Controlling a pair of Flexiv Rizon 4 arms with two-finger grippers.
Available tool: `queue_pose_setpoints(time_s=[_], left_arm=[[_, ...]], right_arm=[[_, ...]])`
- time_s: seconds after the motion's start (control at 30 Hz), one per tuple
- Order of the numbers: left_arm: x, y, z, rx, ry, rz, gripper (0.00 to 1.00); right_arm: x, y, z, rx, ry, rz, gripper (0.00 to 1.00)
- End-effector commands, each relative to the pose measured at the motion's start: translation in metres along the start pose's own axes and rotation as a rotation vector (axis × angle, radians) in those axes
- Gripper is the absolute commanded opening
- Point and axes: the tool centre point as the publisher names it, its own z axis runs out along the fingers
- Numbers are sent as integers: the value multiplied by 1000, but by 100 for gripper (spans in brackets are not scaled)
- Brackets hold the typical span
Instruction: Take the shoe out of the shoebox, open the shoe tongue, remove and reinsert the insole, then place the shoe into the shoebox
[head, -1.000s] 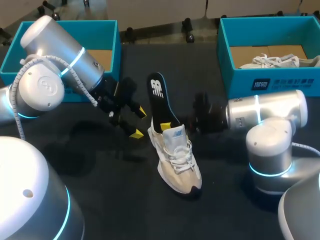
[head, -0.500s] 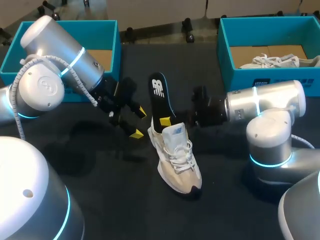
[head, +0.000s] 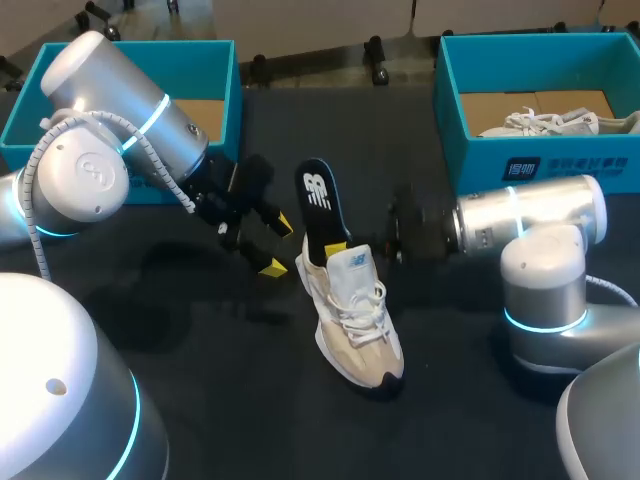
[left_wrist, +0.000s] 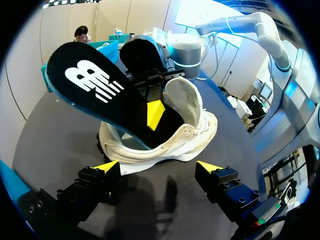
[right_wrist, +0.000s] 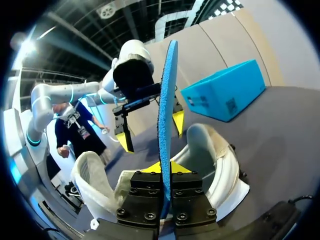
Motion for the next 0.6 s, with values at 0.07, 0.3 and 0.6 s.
queue_pose_setpoints(time_s=[0.07, 0.3, 0.6], left_arm=[[0, 0, 1, -3, 0, -1, 100], [0, 0, 1, -3, 0, -1, 100], [0, 0, 1, -3, 0, -1, 100]], right_arm=[[4, -8, 4, 7, -6, 17, 0], [9, -1, 1, 30, -27, 15, 19], [-1, 22, -3, 50, -49, -38, 41]])
